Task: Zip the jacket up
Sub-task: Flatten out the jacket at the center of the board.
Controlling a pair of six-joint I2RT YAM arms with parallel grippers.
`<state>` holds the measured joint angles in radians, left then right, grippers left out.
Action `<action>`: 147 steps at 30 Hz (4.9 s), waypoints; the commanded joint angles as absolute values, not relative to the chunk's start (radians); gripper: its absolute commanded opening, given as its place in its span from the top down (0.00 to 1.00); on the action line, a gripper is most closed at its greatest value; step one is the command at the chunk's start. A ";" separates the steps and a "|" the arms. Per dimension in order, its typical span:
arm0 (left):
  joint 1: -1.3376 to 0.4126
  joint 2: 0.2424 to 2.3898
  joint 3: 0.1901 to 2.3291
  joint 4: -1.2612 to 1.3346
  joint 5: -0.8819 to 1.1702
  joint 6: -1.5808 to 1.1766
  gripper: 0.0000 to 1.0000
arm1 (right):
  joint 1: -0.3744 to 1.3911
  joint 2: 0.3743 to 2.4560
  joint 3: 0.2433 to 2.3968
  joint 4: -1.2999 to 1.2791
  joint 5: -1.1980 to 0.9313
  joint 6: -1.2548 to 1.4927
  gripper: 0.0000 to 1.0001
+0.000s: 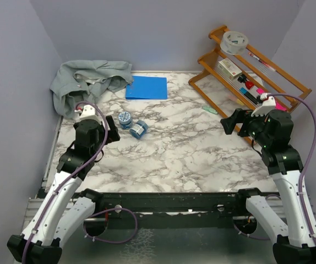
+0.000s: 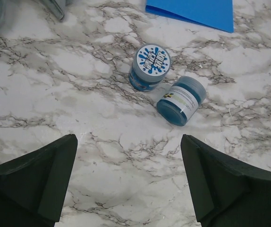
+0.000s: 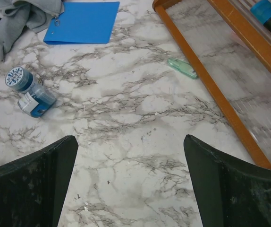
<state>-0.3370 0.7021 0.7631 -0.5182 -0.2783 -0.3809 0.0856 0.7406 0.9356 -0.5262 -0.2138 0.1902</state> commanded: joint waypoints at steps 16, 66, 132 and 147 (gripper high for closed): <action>-0.259 0.973 0.938 -0.455 -0.320 -0.359 0.01 | 0.084 0.751 0.926 -0.554 -0.147 0.204 0.00; 0.124 2.459 1.946 0.096 -0.014 -0.595 0.65 | 0.084 0.897 0.920 -0.601 -0.229 0.253 0.00; -0.071 0.806 0.866 -0.580 -0.178 -0.682 0.01 | 0.429 1.257 1.155 -0.486 -0.364 0.197 0.00; -0.071 0.559 0.938 -0.919 -0.553 -0.905 0.01 | 0.939 1.762 1.614 -0.346 -0.338 -0.435 0.00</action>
<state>-0.0757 0.5739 0.8871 -0.8398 -0.4107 -0.8883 0.8448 1.6833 1.4960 -0.3435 -0.3748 -0.1894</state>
